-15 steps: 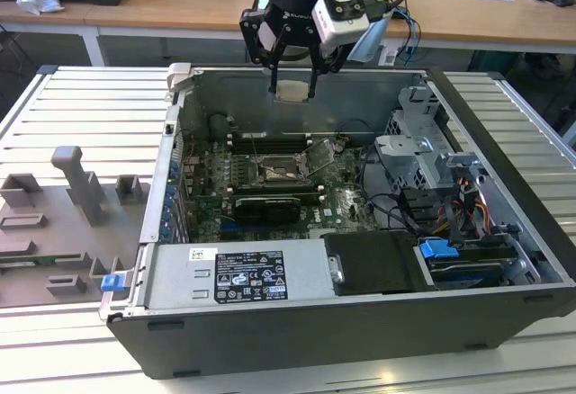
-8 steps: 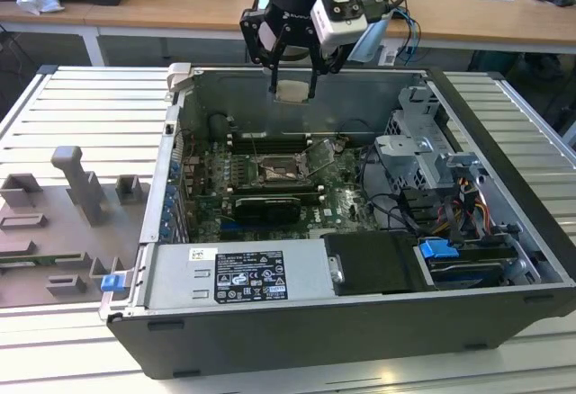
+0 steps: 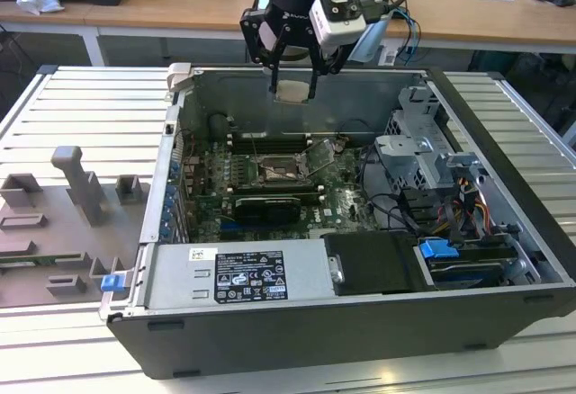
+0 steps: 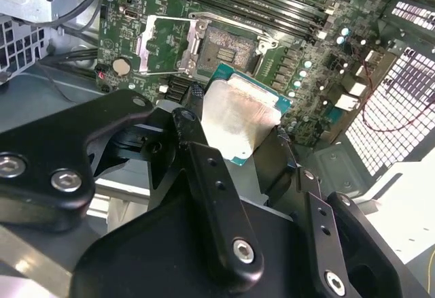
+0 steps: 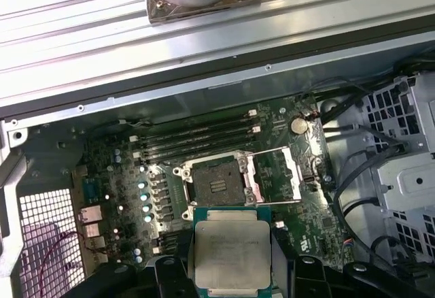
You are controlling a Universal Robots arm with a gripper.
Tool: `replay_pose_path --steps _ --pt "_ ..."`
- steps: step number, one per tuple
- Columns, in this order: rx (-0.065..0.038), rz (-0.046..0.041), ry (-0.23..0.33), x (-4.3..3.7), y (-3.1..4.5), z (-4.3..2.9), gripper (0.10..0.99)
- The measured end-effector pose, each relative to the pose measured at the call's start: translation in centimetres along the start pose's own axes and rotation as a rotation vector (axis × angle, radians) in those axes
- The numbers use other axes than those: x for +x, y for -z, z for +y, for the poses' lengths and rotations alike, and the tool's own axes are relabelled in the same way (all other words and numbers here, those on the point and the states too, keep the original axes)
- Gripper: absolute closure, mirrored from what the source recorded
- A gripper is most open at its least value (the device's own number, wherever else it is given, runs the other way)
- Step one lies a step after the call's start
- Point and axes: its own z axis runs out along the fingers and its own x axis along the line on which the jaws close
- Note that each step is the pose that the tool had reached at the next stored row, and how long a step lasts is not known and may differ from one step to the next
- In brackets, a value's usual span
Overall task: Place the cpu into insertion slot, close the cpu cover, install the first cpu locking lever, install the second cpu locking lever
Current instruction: 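Place the cpu into insertion slot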
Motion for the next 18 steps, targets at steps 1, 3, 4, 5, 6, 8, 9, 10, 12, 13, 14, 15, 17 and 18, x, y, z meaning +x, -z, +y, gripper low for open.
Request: replay_pose_path --steps 1,3,4,5,6,8,9,10,12,13,14,15,17,18 --pt "0.000 -0.0002 -0.002 0.00 0.00 0.00 0.545" --pt "0.000 -0.0008 -0.008 0.00 0.00 0.00 0.545" --pt "0.000 -0.0010 -0.011 0.00 0.00 0.00 0.545" --pt "0.000 -0.0015 -0.016 0.00 -0.01 0.00 0.545" --pt "0.000 -0.0017 -0.019 0.00 -0.01 0.00 0.545" --pt "0.000 -0.0022 -0.024 0.00 -0.01 0.00 0.545" --pt "-0.001 -0.0028 -0.031 0.00 -0.01 0.00 0.545" --pt "-0.001 -0.0033 -0.036 0.00 -0.01 0.00 0.545" --pt "-0.001 -0.0037 -0.041 0.00 -0.01 0.00 0.545" --pt "-0.001 -0.0040 -0.044 0.00 -0.01 0.00 0.545" --pt "-0.001 -0.0042 -0.047 0.00 -0.01 0.00 0.545" --pt "-0.001 -0.0045 -0.050 0.00 -0.01 0.00 0.545" --pt "-0.001 -0.0051 -0.057 0.00 -0.02 0.00 0.545" --pt "-0.001 -0.0054 -0.060 0.00 -0.02 0.00 0.545"
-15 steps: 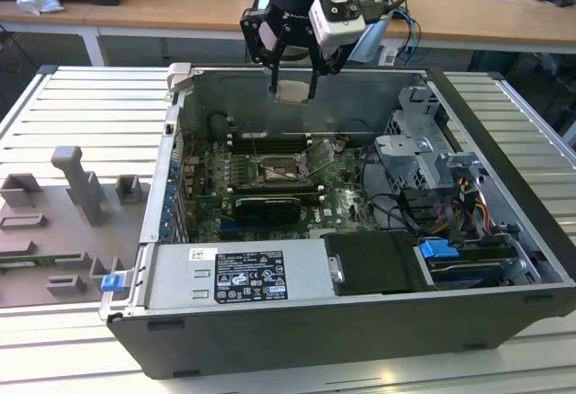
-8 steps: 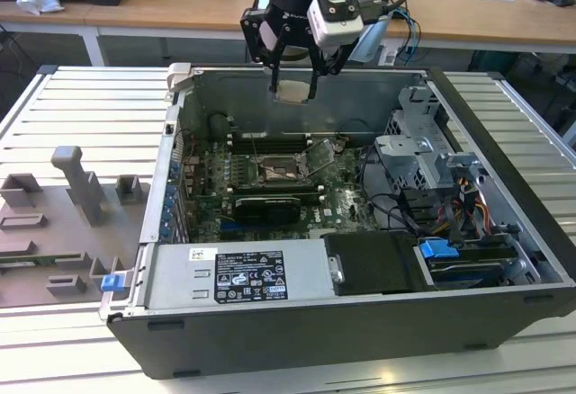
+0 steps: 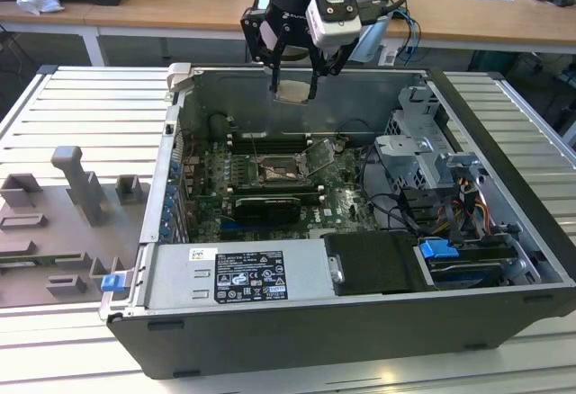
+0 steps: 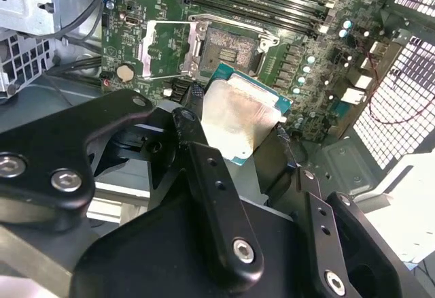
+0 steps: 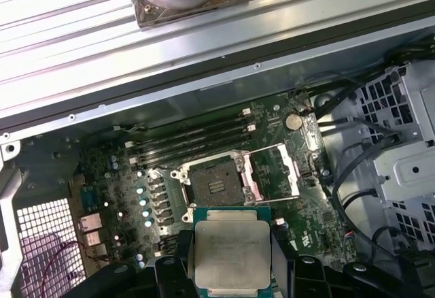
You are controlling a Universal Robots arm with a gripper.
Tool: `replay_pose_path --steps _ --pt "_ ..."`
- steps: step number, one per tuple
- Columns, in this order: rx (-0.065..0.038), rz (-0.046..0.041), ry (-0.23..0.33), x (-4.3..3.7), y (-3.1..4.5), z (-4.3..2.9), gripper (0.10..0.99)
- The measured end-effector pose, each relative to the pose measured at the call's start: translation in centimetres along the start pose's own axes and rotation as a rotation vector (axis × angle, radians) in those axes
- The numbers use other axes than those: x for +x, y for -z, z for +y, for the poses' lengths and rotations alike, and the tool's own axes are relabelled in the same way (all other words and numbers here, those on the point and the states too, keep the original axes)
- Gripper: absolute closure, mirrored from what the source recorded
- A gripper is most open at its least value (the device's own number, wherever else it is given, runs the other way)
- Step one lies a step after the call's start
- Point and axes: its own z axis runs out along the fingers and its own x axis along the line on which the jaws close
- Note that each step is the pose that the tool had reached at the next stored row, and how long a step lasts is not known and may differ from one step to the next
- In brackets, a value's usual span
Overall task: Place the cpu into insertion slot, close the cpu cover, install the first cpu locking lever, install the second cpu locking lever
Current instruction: 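Place the cpu into insertion slot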
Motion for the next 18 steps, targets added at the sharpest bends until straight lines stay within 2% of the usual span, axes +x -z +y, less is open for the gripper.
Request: replay_pose_path --steps 18 --pt "-0.001 -0.0061 -0.068 0.00 -0.04 0.00 0.545"
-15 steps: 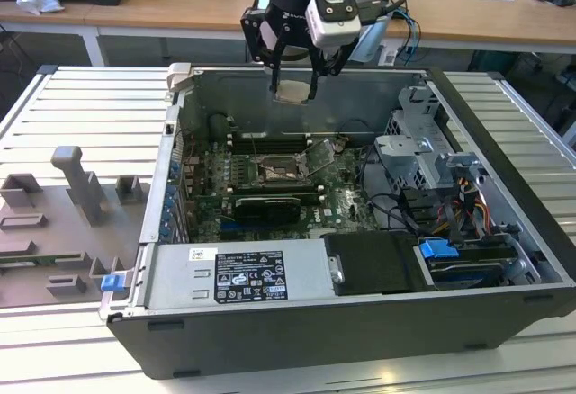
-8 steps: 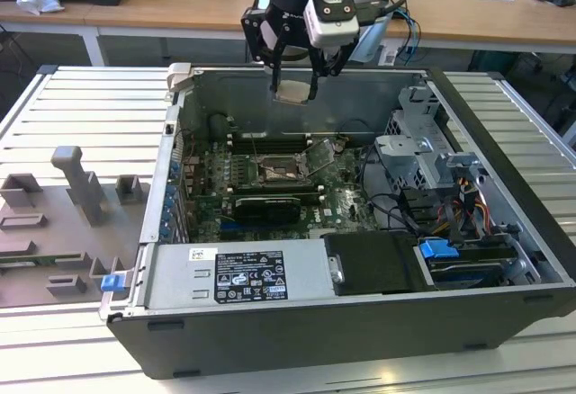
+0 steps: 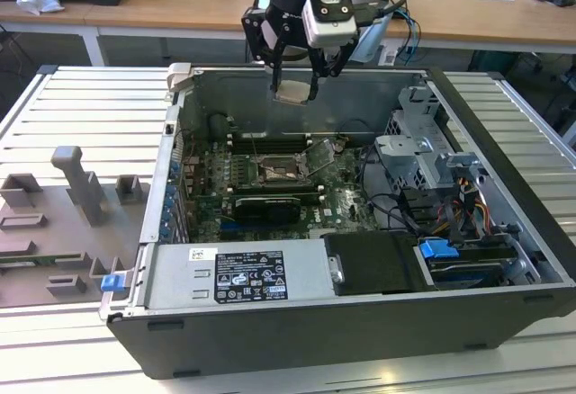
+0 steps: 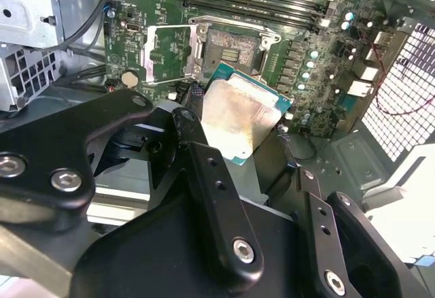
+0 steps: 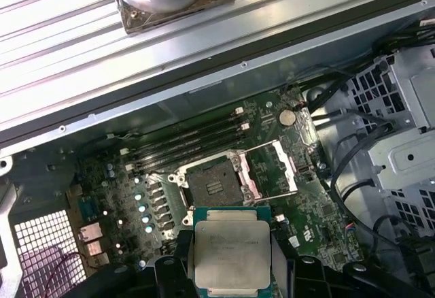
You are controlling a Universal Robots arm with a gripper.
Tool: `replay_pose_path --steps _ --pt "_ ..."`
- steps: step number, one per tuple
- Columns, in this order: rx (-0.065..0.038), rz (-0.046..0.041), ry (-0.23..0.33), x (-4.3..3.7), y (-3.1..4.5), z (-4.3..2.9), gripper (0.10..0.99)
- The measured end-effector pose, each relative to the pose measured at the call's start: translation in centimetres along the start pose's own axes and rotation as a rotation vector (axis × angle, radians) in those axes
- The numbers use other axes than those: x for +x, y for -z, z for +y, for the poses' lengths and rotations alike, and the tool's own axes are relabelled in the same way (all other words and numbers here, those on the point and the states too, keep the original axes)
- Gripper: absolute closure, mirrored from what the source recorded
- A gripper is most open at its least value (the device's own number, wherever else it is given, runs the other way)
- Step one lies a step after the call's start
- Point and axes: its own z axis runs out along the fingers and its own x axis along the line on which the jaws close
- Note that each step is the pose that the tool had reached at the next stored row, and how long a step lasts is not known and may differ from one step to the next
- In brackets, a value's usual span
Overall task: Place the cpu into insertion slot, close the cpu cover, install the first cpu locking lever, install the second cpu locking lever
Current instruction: 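Place the cpu into insertion slot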
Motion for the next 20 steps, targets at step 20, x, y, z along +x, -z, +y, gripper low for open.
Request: replay_pose_path --steps 20 --pt "-0.003 -0.0151 -0.167 -0.01 -0.43 -0.04 0.545"
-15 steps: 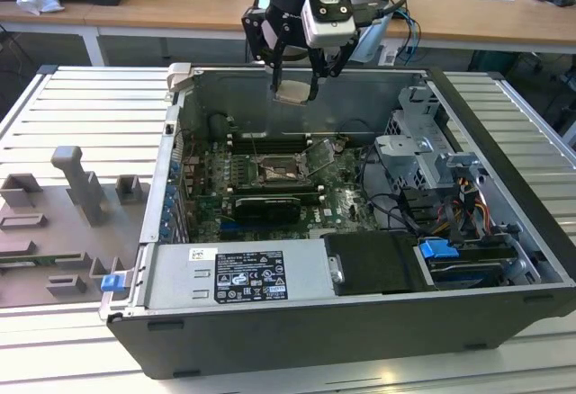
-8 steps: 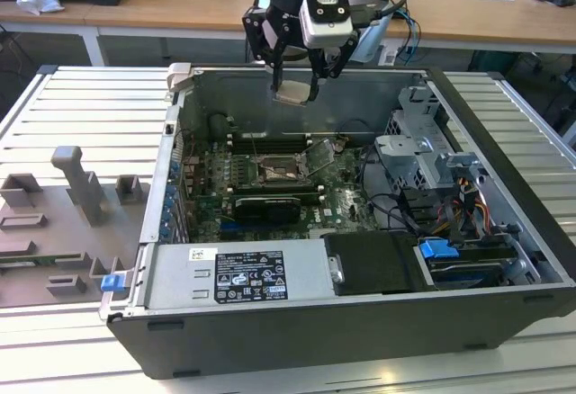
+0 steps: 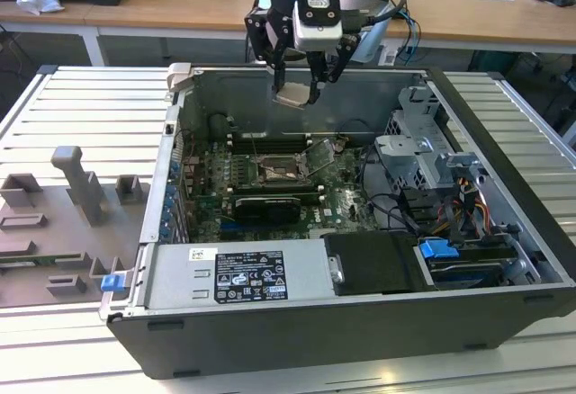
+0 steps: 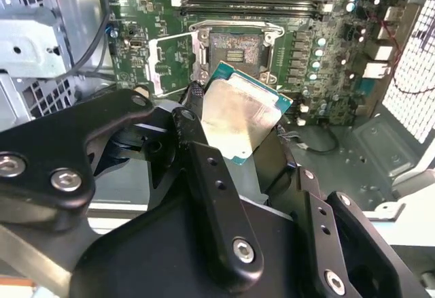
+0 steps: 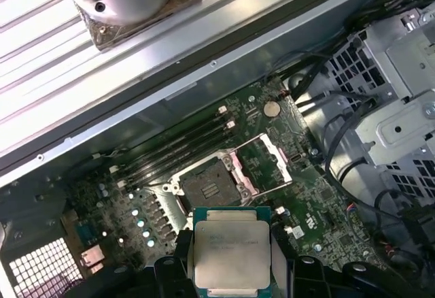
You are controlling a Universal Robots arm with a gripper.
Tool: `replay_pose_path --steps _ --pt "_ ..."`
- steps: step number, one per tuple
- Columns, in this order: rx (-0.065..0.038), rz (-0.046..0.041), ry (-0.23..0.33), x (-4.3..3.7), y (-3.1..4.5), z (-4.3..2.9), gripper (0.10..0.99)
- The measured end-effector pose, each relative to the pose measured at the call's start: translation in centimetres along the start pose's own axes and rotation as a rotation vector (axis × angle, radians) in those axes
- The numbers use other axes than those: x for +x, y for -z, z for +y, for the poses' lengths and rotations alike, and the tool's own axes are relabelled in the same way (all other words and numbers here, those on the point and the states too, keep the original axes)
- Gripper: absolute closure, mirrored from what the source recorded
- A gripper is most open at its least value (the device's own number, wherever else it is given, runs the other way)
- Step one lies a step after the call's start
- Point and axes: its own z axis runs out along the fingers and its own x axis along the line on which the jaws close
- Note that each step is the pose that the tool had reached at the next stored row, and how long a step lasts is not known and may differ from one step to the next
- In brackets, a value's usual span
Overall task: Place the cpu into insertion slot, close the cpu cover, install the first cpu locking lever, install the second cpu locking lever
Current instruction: 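Place the cpu into insertion slot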
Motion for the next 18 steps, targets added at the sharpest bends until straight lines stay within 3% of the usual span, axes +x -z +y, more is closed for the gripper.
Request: replay_pose_path --steps 9,18 --pt "-0.002 -0.0085 -0.096 0.00 -0.26 -0.02 0.545" --pt "-0.001 -0.0095 -0.105 -0.01 -0.77 -0.07 0.545"
